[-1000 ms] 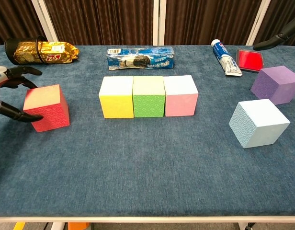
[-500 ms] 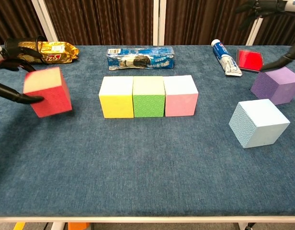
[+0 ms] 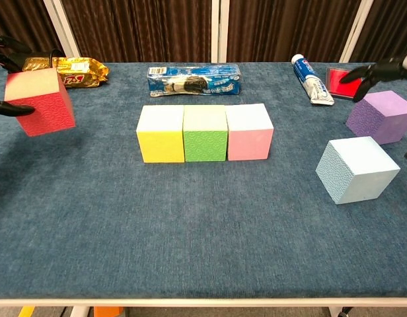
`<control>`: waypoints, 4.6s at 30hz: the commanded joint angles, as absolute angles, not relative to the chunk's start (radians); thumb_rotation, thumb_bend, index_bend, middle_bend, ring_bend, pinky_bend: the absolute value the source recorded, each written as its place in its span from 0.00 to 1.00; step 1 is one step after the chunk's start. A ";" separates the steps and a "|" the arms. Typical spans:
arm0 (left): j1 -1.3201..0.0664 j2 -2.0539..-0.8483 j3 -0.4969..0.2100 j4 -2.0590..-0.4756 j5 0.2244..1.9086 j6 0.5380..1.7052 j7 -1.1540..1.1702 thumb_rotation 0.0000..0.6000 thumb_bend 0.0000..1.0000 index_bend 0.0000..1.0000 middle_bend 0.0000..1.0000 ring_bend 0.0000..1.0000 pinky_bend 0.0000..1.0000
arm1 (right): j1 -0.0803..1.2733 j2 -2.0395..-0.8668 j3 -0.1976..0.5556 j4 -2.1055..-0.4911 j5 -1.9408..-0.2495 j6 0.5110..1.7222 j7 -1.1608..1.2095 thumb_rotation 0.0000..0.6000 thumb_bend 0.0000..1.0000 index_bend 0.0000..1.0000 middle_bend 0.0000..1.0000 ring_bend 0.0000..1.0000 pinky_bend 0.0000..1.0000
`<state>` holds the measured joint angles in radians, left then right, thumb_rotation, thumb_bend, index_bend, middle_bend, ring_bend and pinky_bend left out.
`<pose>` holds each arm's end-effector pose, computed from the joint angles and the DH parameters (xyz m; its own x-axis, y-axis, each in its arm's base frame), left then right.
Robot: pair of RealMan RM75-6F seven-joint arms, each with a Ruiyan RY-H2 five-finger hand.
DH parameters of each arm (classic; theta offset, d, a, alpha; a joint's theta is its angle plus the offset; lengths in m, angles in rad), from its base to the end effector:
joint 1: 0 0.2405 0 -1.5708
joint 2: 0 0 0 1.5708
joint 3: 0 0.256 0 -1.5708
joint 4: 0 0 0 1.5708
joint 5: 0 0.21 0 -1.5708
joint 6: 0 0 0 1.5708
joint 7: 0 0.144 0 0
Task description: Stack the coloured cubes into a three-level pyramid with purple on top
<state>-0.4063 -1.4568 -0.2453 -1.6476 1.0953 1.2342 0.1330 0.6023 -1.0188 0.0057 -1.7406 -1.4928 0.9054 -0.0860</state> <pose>-0.2242 0.2932 0.0515 0.0542 0.1022 0.9933 0.9981 0.0233 -0.0569 -0.2130 -0.2856 0.1013 0.6199 -0.3207 0.7162 -0.7556 -0.4901 0.4346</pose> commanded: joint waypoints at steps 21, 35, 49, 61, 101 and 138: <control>-0.417 -1.368 -0.257 -1.718 1.088 1.192 0.090 1.00 0.27 0.15 0.49 0.09 0.14 | 0.571 -1.126 0.024 -1.699 -1.522 1.003 -0.123 1.00 0.11 0.00 0.54 0.04 0.00; -0.541 -1.318 -0.322 -1.837 1.019 1.069 0.135 1.00 0.27 0.15 0.50 0.09 0.14 | 0.582 -0.898 0.205 -1.846 -1.424 1.109 0.041 1.00 0.12 0.00 0.58 0.07 0.00; -0.675 -1.439 -0.334 -1.738 0.911 0.981 0.141 1.00 0.27 0.15 0.51 0.10 0.14 | 0.578 -0.920 0.216 -1.723 -1.340 1.061 0.130 1.00 0.12 0.00 0.57 0.07 0.00; -0.725 -1.544 -0.345 -1.734 0.829 1.104 0.244 1.00 0.27 0.15 0.54 0.13 0.14 | 0.556 -0.925 0.214 -1.634 -1.331 1.051 0.214 1.00 0.12 0.00 0.57 0.07 0.00; -0.784 -1.605 -0.303 -1.710 0.881 1.094 0.309 1.00 0.27 0.15 0.54 0.13 0.13 | 0.514 -0.936 0.187 -1.560 -1.377 1.049 0.313 1.00 0.12 0.00 0.57 0.07 0.00; -0.810 -1.597 -0.300 -1.693 0.870 1.060 0.284 1.00 0.28 0.15 0.54 0.13 0.13 | 0.504 -0.962 0.176 -1.519 -1.378 1.036 0.323 1.00 0.12 0.00 0.56 0.07 0.00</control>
